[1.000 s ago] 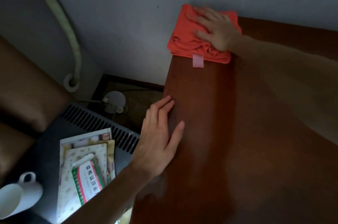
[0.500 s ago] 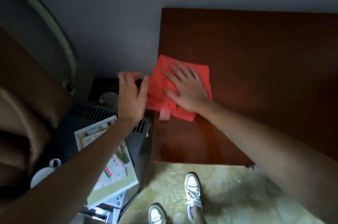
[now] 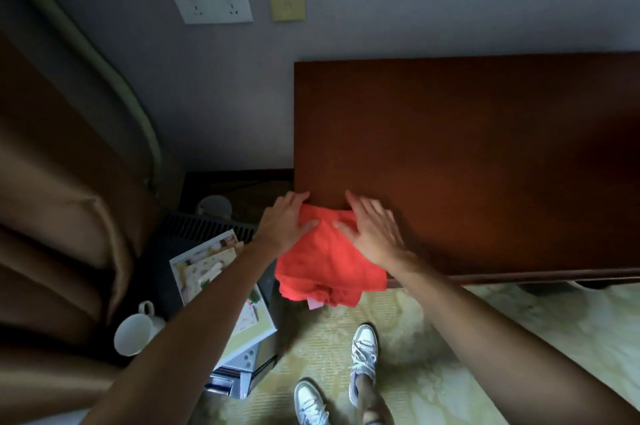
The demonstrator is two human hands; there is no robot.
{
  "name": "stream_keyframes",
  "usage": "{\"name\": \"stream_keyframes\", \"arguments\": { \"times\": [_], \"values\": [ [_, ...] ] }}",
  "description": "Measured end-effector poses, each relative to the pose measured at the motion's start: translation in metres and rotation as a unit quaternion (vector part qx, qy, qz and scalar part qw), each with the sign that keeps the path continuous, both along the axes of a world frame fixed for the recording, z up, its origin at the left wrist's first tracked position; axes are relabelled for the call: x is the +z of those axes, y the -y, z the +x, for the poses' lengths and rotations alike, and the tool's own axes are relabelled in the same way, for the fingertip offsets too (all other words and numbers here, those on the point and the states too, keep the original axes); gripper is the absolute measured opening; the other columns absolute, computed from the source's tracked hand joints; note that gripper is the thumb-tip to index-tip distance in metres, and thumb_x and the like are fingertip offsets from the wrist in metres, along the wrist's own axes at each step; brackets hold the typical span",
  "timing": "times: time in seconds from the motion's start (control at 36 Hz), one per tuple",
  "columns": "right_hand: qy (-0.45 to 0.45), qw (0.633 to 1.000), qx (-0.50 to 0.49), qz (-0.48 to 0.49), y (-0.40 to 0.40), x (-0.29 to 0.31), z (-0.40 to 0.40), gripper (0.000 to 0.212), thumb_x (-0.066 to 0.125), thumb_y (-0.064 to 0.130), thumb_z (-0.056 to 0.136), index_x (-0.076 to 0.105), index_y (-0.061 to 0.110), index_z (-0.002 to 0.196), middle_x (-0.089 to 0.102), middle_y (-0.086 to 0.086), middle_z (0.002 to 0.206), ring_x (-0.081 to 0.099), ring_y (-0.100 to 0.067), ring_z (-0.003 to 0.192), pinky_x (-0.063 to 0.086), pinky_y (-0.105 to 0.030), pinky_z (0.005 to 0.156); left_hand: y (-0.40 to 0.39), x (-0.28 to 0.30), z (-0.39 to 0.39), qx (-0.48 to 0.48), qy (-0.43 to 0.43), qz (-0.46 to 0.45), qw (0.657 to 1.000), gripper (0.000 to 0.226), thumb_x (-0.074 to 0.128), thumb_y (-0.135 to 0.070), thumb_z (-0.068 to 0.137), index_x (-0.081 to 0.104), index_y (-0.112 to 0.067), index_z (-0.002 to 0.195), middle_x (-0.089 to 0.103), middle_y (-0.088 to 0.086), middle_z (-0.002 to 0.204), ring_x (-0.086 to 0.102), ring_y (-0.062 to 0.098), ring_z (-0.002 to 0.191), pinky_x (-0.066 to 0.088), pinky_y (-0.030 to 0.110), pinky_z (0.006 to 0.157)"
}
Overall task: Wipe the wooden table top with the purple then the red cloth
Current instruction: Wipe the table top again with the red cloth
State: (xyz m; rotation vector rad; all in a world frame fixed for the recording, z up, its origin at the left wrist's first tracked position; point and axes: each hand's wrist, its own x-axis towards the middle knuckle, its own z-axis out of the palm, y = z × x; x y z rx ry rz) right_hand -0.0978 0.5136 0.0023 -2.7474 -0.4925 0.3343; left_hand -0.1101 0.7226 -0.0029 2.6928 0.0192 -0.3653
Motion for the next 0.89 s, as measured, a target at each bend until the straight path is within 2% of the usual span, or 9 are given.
{"name": "stream_keyframes", "arguments": {
  "times": [0.06,0.14,0.28,0.44,0.56,0.64,0.75,0.83,0.89],
  "values": [
    [-0.031,0.998,0.014,-0.043,0.001,-0.005,0.001,0.09,0.024,0.075,0.087,0.038,0.019,0.156,0.045,-0.003,0.152,0.043,-0.027,0.137,0.039,-0.044,0.105,0.007,-0.001,0.009,-0.013,-0.008,0.04,0.999,0.067,0.064,-0.047,0.091,0.043,-0.018,0.148,0.044,0.011,0.141,0.043,0.032,0.131,0.039,0.043,0.105],
    [-0.027,0.999,-0.023,-0.027,-0.002,-0.011,0.002,0.065,0.055,0.059,0.095,0.051,0.019,0.146,0.05,-0.007,0.136,0.045,-0.03,0.128,0.04,-0.045,0.1,0.013,0.0,0.017,-0.016,-0.037,0.062,0.997,0.056,0.067,-0.043,0.091,0.052,-0.015,0.137,0.046,0.014,0.133,0.044,0.034,0.125,0.036,0.039,0.106],
    [-0.041,0.999,0.011,-0.007,-0.006,0.007,0.017,0.043,0.063,0.049,0.094,0.062,0.015,0.121,0.051,-0.009,0.125,0.046,-0.032,0.119,0.04,-0.044,0.1,0.003,0.022,0.028,-0.019,-0.073,-0.008,0.997,0.036,0.073,-0.027,0.089,0.063,-0.007,0.117,0.044,0.014,0.117,0.049,0.036,0.117,0.037,0.033,0.102],
    [0.034,0.986,0.018,0.163,-0.006,0.085,0.061,0.029,0.066,0.034,0.097,0.057,0.011,0.112,0.057,-0.01,0.116,0.062,-0.035,0.102,0.049,-0.044,0.086,-0.012,0.116,0.06,-0.032,0.054,-0.075,0.995,0.023,0.067,-0.016,0.094,0.057,-0.002,0.109,0.062,0.012,0.097,0.058,0.021,0.09,0.035,0.026,0.072],
    [0.088,0.98,0.036,0.177,-0.003,0.113,0.08,0.026,0.068,0.032,0.096,0.056,0.015,0.112,0.067,-0.004,0.121,0.065,-0.025,0.102,0.05,-0.037,0.08,-0.017,0.148,0.068,-0.078,0.136,-0.084,0.984,0.02,0.067,-0.013,0.094,0.054,-0.009,0.109,0.062,0.005,0.1,0.06,0.02,0.088,0.042,0.028,0.076],
    [0.117,0.979,0.058,0.158,-0.002,0.094,0.08,0.024,0.073,0.027,0.093,0.057,0.013,0.106,0.068,-0.007,0.115,0.064,-0.03,0.103,0.052,-0.046,0.082,-0.014,0.126,0.055,-0.091,0.169,-0.059,0.98,0.025,0.065,-0.009,0.092,0.057,-0.012,0.116,0.064,0.006,0.11,0.063,0.022,0.095,0.05,0.035,0.085],
    [0.129,0.983,0.097,0.084,0.005,0.035,0.053,0.029,0.081,0.018,0.082,0.06,0.011,0.101,0.066,-0.009,0.099,0.064,-0.034,0.091,0.05,-0.042,0.075,-0.007,0.052,0.015,-0.097,0.145,-0.04,0.984,0.034,0.059,-0.005,0.091,0.056,-0.021,0.122,0.064,0.01,0.121,0.065,0.033,0.107,0.055,0.047,0.09],
    [0.108,0.983,0.148,0.02,0.019,-0.013,0.005,0.039,0.081,0.026,0.081,0.059,0.015,0.111,0.066,-0.008,0.124,0.065,-0.031,0.107,0.053,-0.04,0.083,-0.004,-0.004,-0.031,-0.142,0.115,-0.035,0.982,0.047,0.059,-0.006,0.09,0.052,-0.026,0.132,0.057,0.008,0.137,0.06,0.031,0.121,0.055,0.046,0.097],
    [0.115,0.983,0.144,0.005,0.025,-0.025,-0.016,0.031,0.062,0.044,0.094,0.06,0.019,0.112,0.063,-0.002,0.133,0.06,-0.024,0.115,0.05,-0.039,0.088,-0.007,-0.019,-0.052,-0.145,0.118,-0.07,0.98,0.047,0.056,-0.012,0.09,0.053,-0.024,0.135,0.052,0.004,0.145,0.055,0.025,0.128,0.052,0.041,0.103]
  ]
}}
